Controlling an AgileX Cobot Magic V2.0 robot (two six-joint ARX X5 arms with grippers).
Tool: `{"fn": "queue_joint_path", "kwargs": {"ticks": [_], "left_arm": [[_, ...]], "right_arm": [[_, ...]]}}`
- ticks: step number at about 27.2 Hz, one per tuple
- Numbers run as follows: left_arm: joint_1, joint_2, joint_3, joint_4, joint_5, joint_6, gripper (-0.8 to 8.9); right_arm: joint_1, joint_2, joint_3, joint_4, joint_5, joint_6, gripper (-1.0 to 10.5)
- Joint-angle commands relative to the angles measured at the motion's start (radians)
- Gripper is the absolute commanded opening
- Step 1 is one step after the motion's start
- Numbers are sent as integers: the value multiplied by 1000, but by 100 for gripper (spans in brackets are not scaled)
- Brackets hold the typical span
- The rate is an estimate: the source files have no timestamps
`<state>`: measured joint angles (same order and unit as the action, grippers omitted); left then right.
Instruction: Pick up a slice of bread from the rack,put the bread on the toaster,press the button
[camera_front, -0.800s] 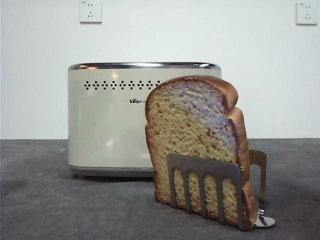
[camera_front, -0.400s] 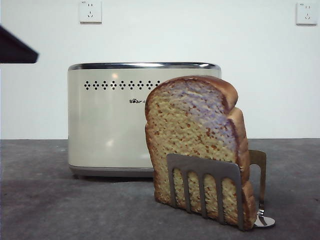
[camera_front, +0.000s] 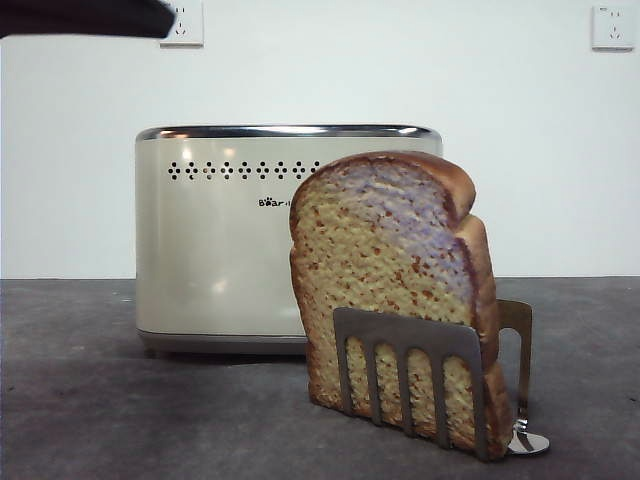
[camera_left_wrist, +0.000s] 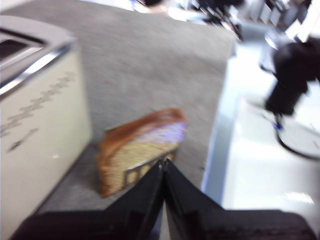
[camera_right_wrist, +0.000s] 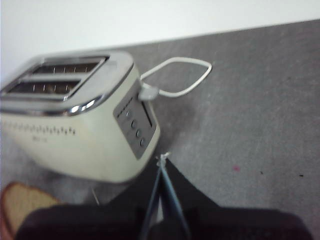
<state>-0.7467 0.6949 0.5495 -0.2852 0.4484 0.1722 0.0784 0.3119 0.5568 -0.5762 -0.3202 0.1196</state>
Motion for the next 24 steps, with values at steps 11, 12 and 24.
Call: {"fn": "queue_joint_path", "kwargs": {"ticks": [11,12,24], "left_arm": [[-112,228,293,-177,-87,374,-9],[-112,245,318,-187,-95,386,-9],[-137,444,544,-332,-190,630,-9]], "right_arm": [[0,127,204,-307,-103,-308,-7],[0,132,214,-327,-104,-312,-7],[0,138,264,-478,-189,-413,-7]]}}
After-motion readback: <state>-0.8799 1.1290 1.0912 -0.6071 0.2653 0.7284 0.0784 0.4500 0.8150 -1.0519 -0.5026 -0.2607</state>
